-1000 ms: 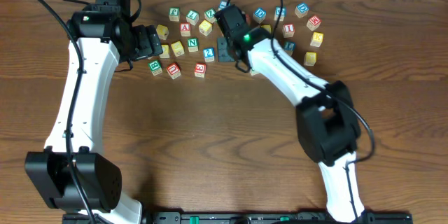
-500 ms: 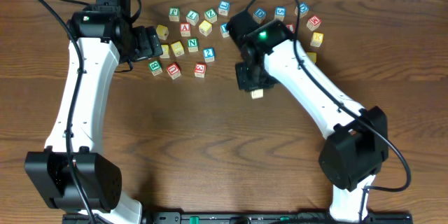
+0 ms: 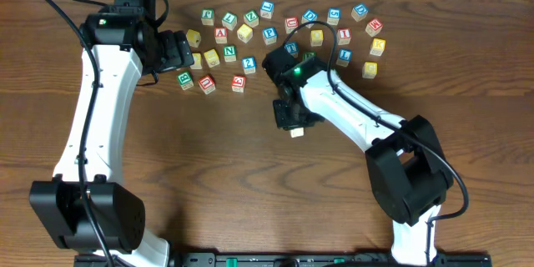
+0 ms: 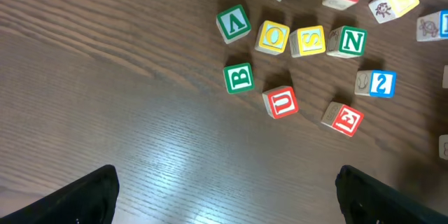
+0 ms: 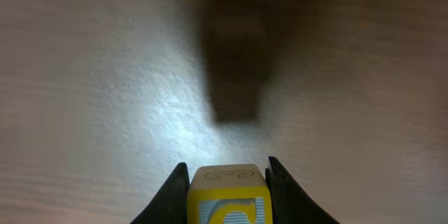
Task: Spell out CORL
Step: 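Carry the yellow C block toward the open table area in front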
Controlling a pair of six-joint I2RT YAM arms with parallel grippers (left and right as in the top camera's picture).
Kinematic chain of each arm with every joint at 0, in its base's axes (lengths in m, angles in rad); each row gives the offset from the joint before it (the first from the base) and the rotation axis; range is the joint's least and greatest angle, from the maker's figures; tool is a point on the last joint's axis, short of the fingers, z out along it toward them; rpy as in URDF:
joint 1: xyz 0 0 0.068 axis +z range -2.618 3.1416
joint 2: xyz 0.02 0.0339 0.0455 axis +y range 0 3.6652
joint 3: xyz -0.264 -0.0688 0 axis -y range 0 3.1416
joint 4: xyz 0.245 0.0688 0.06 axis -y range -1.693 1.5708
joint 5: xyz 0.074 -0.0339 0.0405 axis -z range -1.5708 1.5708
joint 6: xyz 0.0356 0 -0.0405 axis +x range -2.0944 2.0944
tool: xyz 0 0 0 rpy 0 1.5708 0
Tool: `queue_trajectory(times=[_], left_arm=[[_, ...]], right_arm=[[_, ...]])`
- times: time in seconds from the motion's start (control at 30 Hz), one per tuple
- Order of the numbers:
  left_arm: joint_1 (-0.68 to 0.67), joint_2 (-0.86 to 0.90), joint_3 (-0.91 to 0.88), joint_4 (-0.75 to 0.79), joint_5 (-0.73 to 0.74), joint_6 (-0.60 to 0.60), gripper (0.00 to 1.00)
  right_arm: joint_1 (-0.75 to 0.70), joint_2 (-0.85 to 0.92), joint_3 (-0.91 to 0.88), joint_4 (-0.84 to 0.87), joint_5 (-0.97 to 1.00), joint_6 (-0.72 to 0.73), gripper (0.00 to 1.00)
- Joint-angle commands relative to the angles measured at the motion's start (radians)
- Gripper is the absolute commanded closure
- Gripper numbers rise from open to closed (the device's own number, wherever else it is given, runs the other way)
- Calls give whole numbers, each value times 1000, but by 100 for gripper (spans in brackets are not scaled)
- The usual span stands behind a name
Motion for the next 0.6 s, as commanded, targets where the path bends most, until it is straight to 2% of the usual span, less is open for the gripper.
queue_trajectory(times=[0.0, 0.57], left_arm=[[3, -5, 7, 1, -8, -6, 2], [3, -5, 7, 16, -8, -17, 2]], right_arm=[[43, -2, -11, 54, -2, 20, 94], [161, 11, -13, 153, 63, 4, 95]])
